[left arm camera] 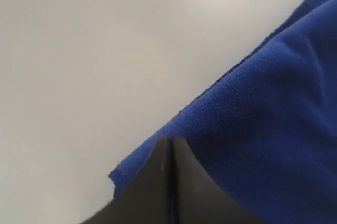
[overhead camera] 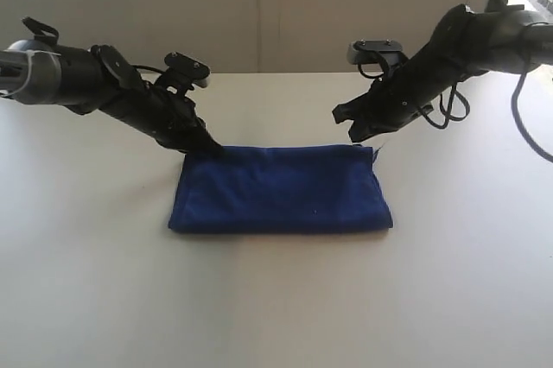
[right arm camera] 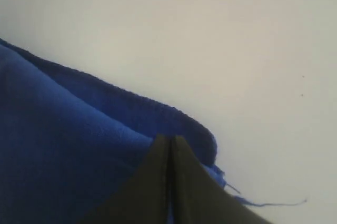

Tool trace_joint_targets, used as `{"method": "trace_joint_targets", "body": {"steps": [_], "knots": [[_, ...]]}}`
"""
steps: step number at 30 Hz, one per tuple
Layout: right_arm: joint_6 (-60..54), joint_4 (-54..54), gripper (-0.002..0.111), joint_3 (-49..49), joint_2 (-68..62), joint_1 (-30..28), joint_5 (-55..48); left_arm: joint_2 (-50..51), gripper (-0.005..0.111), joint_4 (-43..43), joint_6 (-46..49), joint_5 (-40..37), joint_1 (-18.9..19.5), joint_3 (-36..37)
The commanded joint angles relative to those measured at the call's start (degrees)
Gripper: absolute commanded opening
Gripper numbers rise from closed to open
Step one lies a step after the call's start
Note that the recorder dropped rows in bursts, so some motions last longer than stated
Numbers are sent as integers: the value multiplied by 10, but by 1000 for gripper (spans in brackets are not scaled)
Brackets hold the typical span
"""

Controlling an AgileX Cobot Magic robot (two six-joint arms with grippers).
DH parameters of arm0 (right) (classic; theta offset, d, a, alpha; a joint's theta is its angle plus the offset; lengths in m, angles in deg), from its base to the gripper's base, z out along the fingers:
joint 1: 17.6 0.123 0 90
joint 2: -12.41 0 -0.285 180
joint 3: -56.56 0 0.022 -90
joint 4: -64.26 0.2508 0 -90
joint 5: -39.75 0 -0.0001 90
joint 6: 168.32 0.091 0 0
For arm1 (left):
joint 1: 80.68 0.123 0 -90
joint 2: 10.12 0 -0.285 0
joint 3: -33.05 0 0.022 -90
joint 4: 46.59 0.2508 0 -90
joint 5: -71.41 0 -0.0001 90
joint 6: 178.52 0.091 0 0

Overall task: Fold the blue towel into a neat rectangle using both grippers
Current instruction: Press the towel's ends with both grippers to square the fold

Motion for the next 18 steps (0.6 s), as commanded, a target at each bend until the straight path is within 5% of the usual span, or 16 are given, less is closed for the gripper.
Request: {"method": "trace_joint_targets", "body": {"steps": [1, 11, 18], "knots": [[-7, 2, 0, -9, -11, -3, -12, 12, 0, -9, 2, -8, 0, -6], [-7, -42, 0, -13, -14, -3, 38, 16, 0, -7, 2, 4, 1, -6], [-13, -43, 0, -39, 25, -2, -126, 16, 0, -7, 14, 4, 1, -6]]}}
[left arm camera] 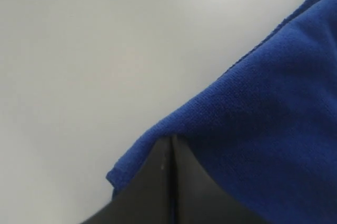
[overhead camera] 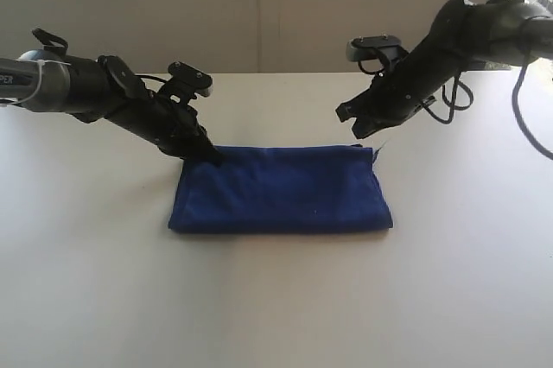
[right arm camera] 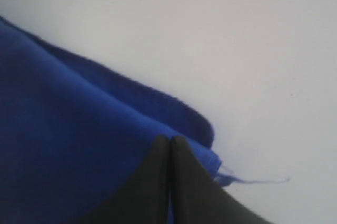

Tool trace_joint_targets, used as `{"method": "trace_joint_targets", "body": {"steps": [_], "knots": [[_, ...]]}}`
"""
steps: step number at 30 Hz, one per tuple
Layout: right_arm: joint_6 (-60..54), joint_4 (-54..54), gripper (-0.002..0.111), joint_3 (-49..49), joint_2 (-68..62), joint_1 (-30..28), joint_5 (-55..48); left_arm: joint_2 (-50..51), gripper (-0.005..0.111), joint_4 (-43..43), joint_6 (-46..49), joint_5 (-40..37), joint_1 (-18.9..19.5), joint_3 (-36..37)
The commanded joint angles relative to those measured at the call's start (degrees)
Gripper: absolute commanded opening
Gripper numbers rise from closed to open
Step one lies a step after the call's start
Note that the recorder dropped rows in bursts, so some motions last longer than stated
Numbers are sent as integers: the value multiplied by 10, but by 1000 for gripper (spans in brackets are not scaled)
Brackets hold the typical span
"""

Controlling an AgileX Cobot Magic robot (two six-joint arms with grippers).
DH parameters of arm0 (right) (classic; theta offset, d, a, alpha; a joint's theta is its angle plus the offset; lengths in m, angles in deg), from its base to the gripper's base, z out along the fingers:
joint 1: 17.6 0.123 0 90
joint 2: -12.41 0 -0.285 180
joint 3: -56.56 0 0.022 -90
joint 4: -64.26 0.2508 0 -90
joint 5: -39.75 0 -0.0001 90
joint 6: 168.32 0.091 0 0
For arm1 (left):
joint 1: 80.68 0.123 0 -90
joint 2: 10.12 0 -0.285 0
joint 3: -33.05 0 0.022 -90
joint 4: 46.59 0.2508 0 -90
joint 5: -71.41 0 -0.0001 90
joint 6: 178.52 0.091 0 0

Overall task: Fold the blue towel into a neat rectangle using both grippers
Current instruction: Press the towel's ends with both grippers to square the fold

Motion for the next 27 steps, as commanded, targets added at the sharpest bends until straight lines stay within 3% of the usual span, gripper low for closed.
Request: {"method": "trace_joint_targets", "body": {"steps": [1, 12, 27], "knots": [[-9, -6, 0, -9, 16, -2, -78, 0, 0, -7, 5, -5, 1, -4], [-9, -27, 0, -9, -27, -2, 20, 0, 0, -6, 15, -7, 1, -4], [-8, -48, 0, -16, -41, -3, 70, 0, 0, -6, 16, -7, 1, -4]]}}
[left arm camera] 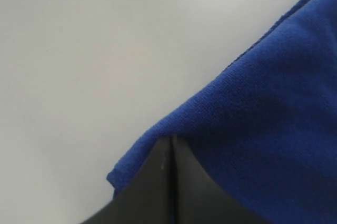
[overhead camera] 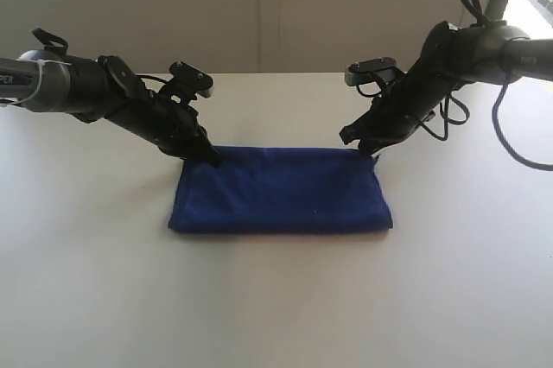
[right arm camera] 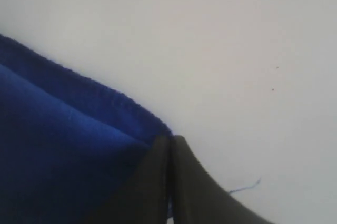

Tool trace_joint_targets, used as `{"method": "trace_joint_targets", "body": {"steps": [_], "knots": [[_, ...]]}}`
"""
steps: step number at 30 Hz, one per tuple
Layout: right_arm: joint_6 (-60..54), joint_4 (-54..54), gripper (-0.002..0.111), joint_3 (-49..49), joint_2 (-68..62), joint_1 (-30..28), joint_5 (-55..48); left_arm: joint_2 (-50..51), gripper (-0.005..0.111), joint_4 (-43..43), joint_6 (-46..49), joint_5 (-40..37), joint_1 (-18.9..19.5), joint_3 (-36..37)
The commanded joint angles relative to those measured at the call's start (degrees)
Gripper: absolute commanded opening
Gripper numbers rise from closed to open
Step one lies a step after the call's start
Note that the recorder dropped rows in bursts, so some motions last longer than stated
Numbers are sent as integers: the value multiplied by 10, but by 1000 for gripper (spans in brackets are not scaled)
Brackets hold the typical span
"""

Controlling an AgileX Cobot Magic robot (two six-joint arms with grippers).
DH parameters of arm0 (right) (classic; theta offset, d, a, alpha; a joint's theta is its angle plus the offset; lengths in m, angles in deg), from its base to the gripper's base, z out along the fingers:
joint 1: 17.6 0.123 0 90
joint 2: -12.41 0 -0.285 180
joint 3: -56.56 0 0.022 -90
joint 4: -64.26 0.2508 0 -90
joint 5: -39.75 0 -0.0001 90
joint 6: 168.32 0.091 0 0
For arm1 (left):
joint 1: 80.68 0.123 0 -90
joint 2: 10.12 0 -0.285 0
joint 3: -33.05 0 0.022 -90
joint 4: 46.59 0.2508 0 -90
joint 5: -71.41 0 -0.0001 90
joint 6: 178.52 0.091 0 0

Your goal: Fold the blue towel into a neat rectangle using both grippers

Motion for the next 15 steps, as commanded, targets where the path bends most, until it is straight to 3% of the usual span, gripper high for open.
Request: {"method": "trace_joint_targets", "body": {"steps": [1, 7, 15], "knots": [[-7, 3, 0, -9, 19, -3, 25, 0, 0, -6, 1, -9, 1, -4], [-11, 38, 0, -10, 59, -3, -43, 0, 0, -6, 2, -10, 1, -4], [-31, 52, 0, -9, 19, -3, -100, 0, 0, -6, 4, -22, 1, -4]]}}
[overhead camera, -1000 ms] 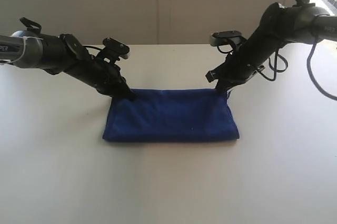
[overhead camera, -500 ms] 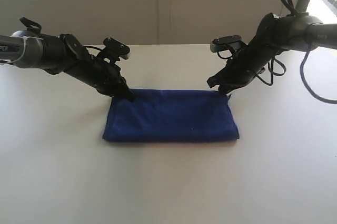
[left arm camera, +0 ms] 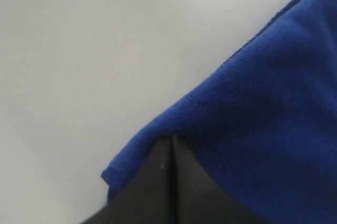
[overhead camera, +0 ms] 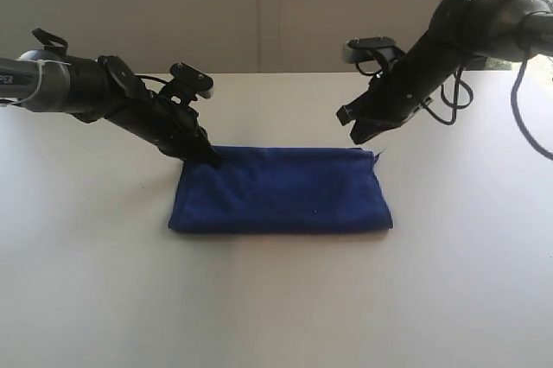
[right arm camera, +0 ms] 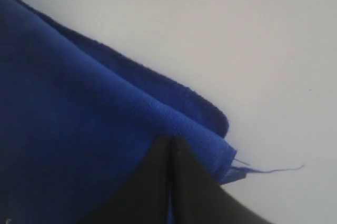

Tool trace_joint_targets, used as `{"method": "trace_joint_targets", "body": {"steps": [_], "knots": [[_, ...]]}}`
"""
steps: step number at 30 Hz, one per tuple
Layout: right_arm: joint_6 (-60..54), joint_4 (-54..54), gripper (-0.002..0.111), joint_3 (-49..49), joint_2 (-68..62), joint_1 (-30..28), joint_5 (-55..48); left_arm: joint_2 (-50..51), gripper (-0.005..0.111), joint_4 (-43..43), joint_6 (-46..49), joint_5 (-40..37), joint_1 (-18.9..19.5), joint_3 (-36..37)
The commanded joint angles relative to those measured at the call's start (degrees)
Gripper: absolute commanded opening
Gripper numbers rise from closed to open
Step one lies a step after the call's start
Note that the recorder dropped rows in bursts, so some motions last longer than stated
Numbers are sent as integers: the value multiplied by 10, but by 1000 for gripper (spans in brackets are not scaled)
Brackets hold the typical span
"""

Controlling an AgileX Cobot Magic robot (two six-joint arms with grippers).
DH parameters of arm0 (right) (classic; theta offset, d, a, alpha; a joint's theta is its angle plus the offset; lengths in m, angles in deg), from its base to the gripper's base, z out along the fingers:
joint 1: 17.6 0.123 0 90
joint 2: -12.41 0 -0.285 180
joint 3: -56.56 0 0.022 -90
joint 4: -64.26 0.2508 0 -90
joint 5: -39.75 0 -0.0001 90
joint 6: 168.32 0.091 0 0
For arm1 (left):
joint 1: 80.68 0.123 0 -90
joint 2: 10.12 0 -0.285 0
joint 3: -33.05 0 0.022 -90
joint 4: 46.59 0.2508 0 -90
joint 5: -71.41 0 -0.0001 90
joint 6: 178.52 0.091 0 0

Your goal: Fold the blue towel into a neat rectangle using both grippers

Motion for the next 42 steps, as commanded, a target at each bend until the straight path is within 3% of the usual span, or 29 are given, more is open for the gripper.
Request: {"method": "trace_joint_targets", "body": {"steps": [1, 10, 17, 32, 38, 42], "knots": [[-9, 6, 0, 0, -22, -3, -11, 0, 0, -6, 4, -16, 1, -4], [-10, 2, 0, 0, -51, -3, 51, 0, 0, -6, 6, -16, 1, -4], [-10, 2, 0, 0, -51, -3, 43, 0, 0, -6, 10, -15, 1, -4], [-10, -3, 0, 1, 102, -2, 4, -125, 0, -6, 13, -35, 3, -4], [-7, -10, 0, 90, 243, -20, 44, -280, 0, -22, -1, -28, 42, 74], [-7, -10, 0, 220, 389, -34, 130, -422, 0, -33, 2, -6, 84, 197]]}}
